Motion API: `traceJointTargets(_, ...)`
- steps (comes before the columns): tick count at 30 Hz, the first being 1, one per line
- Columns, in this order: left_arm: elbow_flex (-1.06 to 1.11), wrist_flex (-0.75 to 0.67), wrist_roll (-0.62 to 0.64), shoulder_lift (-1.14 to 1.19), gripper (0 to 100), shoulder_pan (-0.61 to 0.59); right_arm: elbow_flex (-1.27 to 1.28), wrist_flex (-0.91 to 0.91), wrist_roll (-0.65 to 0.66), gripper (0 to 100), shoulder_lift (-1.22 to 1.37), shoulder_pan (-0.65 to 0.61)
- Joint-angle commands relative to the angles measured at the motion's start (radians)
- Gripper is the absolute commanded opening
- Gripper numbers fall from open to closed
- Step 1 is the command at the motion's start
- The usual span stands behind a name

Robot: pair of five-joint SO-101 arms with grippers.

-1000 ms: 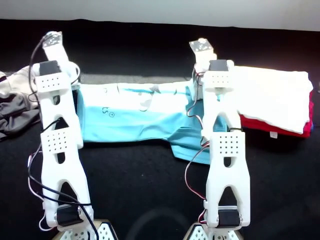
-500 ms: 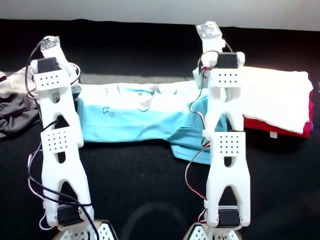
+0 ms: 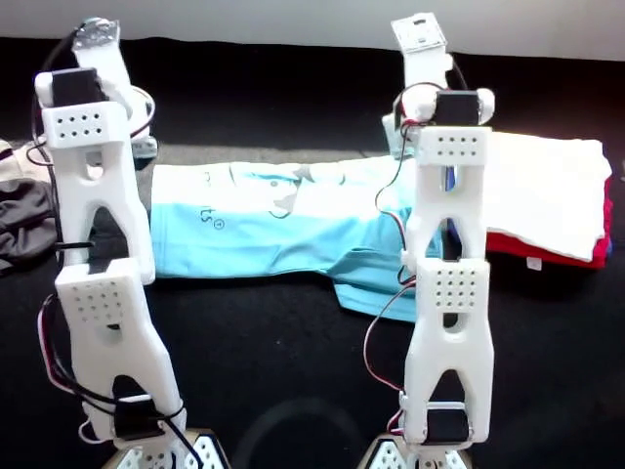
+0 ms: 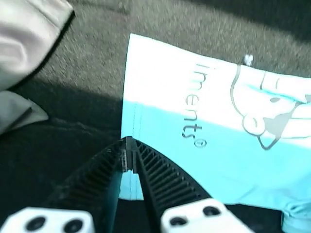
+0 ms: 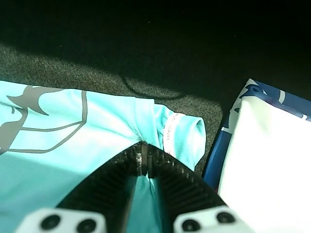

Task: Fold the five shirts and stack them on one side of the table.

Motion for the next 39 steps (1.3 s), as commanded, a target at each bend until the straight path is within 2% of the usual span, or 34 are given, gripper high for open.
traceJointTargets(1, 0.314, -0.014, -0.011, -0.209, 1, 0.056, 0.22, 0.016, -0.006, 0.6, -0.237, -0.002)
traceJointTargets(4, 0.567, -0.16, -0.011, -0.28, 1, 0.081, 0.524, 0.013, -0.005, 0.6, -0.386, -0.035)
traceJointTargets(8, 0.944, -0.453, -0.011, -0.354, 1, 0.117, 0.878, -0.039, -0.002, 0.6, -0.527, -0.108)
traceJointTargets(11, 1.153, -0.654, -0.011, -0.404, 1, 0.125, 1.102, -0.193, -0.002, 0.6, -0.587, -0.145)
traceJointTargets(15, 1.297, -0.812, -0.011, -0.446, 1, 0.099, 1.366, -0.466, -0.002, 0.6, -0.634, -0.151)
traceJointTargets(20, 1.409, -0.925, -0.012, -0.444, 1, 0.077, 1.572, -0.631, -0.002, 0.6, -0.638, -0.154)
traceJointTargets(22, 1.435, -0.961, -0.012, -0.455, 1, 0.058, 1.62, -0.627, -0.002, 0.6, -0.647, -0.16)
traceJointTargets(28, 1.435, -0.965, -0.011, -0.453, 1, -0.018, 1.702, -0.463, 0.0, 0.6, -0.746, -0.209)
traceJointTargets(31, 1.442, -0.965, -0.011, -0.453, 1, -0.025, 1.796, -0.415, 0.061, 0.6, -0.839, -0.248)
traceJointTargets(39, 1.435, -0.965, -0.011, -0.446, 1, -0.019, 2.049, -0.469, 0.129, 0.6, -1.082, -0.239)
